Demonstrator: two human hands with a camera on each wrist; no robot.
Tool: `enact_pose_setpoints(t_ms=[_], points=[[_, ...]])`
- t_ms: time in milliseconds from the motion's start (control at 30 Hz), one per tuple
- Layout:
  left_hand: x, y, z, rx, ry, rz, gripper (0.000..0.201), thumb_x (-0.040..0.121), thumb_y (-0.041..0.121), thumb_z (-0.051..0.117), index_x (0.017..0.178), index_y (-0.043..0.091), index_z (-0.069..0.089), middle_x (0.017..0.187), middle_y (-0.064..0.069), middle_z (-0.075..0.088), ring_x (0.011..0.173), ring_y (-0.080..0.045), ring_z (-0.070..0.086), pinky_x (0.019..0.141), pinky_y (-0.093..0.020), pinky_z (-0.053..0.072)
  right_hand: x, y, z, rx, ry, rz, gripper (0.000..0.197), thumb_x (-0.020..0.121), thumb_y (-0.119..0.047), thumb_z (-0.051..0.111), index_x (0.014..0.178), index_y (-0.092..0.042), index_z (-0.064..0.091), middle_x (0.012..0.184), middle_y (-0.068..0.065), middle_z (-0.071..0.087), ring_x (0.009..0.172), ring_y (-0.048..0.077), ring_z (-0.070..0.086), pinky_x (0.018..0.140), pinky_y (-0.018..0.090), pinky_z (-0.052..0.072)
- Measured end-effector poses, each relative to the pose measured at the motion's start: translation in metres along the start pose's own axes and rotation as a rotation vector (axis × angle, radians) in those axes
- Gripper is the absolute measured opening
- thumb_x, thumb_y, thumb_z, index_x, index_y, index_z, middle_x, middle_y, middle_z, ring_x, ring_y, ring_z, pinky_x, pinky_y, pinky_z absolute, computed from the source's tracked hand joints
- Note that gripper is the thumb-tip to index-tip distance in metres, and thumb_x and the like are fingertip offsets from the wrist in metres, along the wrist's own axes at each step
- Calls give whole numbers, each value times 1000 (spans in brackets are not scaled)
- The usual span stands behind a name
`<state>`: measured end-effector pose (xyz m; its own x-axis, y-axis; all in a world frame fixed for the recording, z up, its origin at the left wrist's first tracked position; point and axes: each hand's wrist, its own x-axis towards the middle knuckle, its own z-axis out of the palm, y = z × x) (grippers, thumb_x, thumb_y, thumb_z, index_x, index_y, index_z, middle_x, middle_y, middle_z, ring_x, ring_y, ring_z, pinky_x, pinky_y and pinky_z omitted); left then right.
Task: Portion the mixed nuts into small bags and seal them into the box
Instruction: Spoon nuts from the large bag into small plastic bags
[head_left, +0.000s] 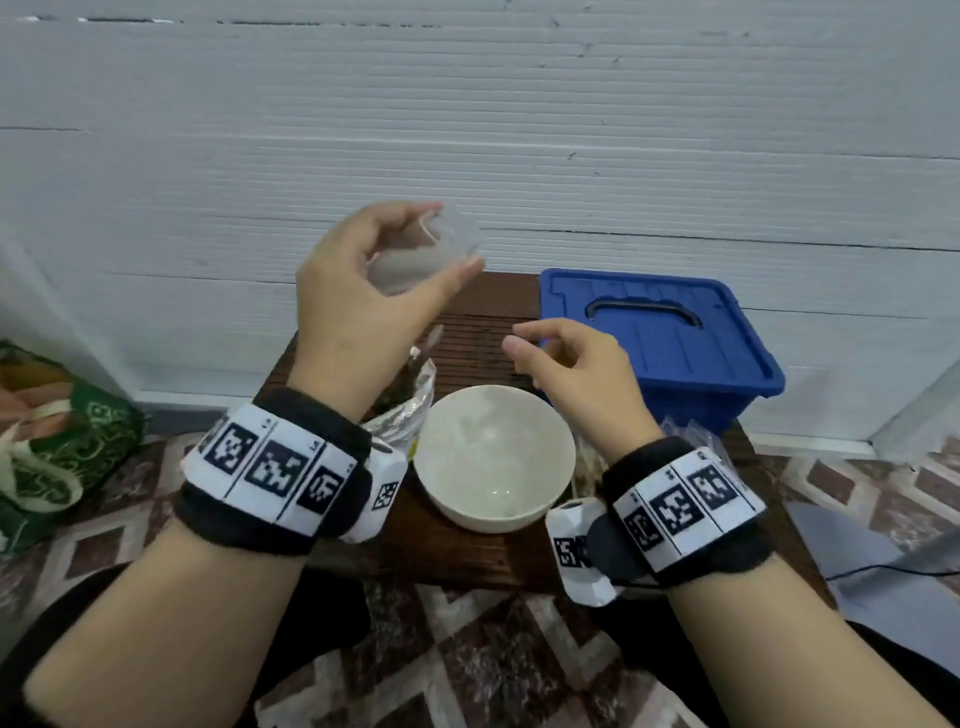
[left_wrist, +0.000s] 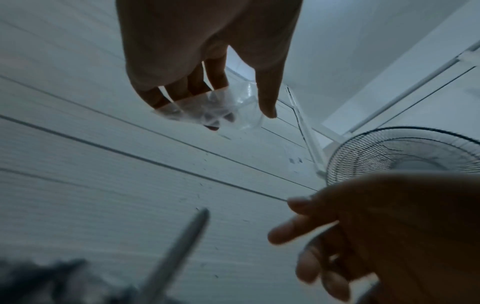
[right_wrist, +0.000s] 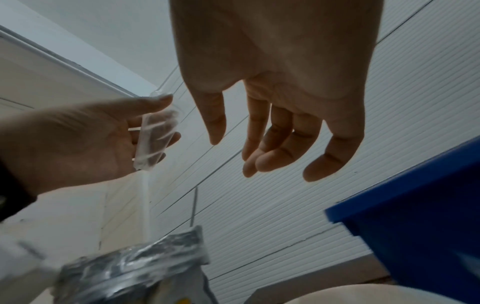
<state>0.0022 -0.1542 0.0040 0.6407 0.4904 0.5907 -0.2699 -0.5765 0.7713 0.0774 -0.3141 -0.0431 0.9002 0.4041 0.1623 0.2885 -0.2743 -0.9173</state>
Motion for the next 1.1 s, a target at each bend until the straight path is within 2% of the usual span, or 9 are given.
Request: enact_pose_setpoints(t_ms=[167, 333, 433, 533, 633, 767, 867, 933, 1100], points=[[15, -32, -39, 15, 16, -162, 37, 67, 42, 83, 99, 31, 68, 101, 9, 69, 95, -3, 64, 90, -24, 51, 11, -15, 37, -76, -74, -39, 43, 82, -50, 66, 114, -21, 67, 70, -11, 56, 64, -14, 52, 58, 4, 39], [13, -70, -67, 135, -66, -306, 64, 52, 61, 79, 103, 23, 69, 100, 9, 70, 95, -9, 64, 88, -28, 52, 19, -22, 67, -87, -77, -65, 38, 84, -47, 66, 107, -17, 71, 72, -11, 59, 68, 0, 53, 68, 18, 43], [9, -78, -75, 156, -152, -388, 59, 50, 58, 78, 99, 28, 68, 101, 8, 68, 93, -8, 64, 80, -23, 50, 22, -21, 79, -167, -58, -126, 21, 91, -34, 63, 92, -17, 74, 66, -11, 61, 71, 9, 59, 75, 32, 51], [6, -85, -77, 138, -237, -429, 52, 54, 51, 83, 99, 28, 69, 103, 10, 69, 94, -6, 65, 78, -22, 52, 22, -25, 83, -209, -19, -181, 19, 93, -27, 60, 87, -17, 75, 68, -11, 65, 80, 13, 64, 81, 34, 52], [3, -89, -77, 175, -298, -416, 43, 61, 40, 86, 99, 31, 69, 98, 14, 67, 90, -1, 63, 77, -17, 49, 19, -32, 80, -234, 70, -325, 18, 93, -25, 60, 90, -17, 76, 85, -3, 72, 88, 14, 64, 83, 31, 49], [2, -88, -77, 223, -375, -312, 38, 61, 39, 86, 94, 37, 67, 98, 17, 67, 91, 6, 59, 80, -14, 46, 17, -25, 85, -358, 97, -489, 17, 92, -28, 58, 90, -22, 74, 81, -3, 67, 81, 21, 61, 76, 48, 48], [1, -88, -78, 234, -385, -279, 38, 62, 38, 85, 95, 38, 65, 99, 18, 66, 91, 10, 56, 78, -8, 41, 14, -16, 91, -492, 57, -555, 18, 90, -29, 57, 90, -24, 74, 81, -7, 66, 81, 23, 58, 72, 41, 41], [0, -89, -78, 229, -386, -281, 40, 62, 38, 86, 97, 36, 67, 100, 17, 65, 94, 7, 57, 79, -10, 43, 15, -14, 92, -493, 28, -522, 16, 92, -28, 59, 91, -24, 74, 80, -10, 64, 84, 21, 55, 74, 38, 34], [0, -89, -78, 229, -388, -281, 43, 61, 37, 86, 100, 34, 68, 99, 16, 64, 88, 9, 56, 74, -5, 43, 19, -13, 88, -325, 3, -304, 19, 94, -24, 57, 90, -20, 75, 82, -5, 69, 89, 20, 59, 87, 47, 44]])
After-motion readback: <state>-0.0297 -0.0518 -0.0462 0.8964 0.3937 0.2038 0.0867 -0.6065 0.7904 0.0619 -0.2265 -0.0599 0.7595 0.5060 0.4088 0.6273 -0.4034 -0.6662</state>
